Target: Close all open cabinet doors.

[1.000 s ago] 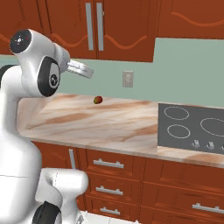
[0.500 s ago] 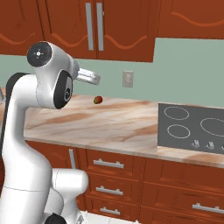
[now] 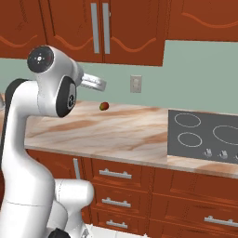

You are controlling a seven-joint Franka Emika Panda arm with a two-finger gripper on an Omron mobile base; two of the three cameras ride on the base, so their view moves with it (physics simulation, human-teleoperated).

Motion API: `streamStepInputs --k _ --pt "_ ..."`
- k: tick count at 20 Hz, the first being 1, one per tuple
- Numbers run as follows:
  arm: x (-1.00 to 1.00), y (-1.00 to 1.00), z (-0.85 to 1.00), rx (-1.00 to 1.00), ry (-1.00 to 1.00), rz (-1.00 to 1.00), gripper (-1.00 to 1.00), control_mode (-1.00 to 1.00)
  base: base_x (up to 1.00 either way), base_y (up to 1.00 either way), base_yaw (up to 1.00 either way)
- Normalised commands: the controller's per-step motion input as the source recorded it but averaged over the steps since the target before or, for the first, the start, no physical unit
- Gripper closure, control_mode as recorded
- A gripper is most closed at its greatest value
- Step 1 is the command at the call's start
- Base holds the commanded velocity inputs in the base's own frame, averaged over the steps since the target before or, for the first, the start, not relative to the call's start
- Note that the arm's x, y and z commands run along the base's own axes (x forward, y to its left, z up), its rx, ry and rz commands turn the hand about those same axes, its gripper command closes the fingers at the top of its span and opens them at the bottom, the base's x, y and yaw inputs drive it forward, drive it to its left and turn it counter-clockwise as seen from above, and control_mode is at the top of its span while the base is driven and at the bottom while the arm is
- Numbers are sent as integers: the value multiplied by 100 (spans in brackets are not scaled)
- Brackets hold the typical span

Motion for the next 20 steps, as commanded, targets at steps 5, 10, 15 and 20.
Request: streamStepInputs --k 5,10,15,20 --pt "-1 0 -2 -1 0 0 -100 -100 0 0 0" --pt "0 0 0 -2 -2 0 -100 -100 0 0 0" --pt "-4 0 0 0 -3 0 -100 100 -26 -32 0" --pt "0 0 0 0 0 0 -100 100 -38 -74 -1"
